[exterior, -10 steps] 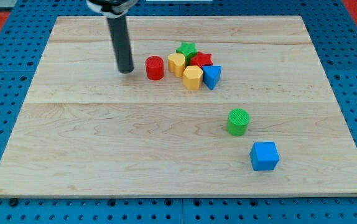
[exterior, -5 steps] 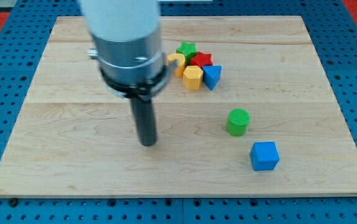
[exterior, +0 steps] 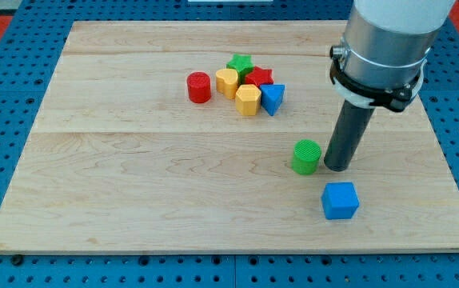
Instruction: Push the green circle close to the left of the yellow hexagon
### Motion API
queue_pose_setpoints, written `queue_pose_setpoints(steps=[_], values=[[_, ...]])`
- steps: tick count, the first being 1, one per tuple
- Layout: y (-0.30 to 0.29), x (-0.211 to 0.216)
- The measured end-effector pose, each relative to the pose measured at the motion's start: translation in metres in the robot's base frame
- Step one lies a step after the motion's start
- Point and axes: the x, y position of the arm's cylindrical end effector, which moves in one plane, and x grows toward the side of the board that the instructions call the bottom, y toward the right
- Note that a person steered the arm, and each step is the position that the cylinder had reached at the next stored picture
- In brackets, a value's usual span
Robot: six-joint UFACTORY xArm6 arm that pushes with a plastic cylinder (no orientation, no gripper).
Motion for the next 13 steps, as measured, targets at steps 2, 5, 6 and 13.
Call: queue_pose_setpoints(steps=[2,5,6,13], values=[[-0.110,0.002],[-0.155,-0.017],[-0.156,-0.035],[-0.199,-0.084]])
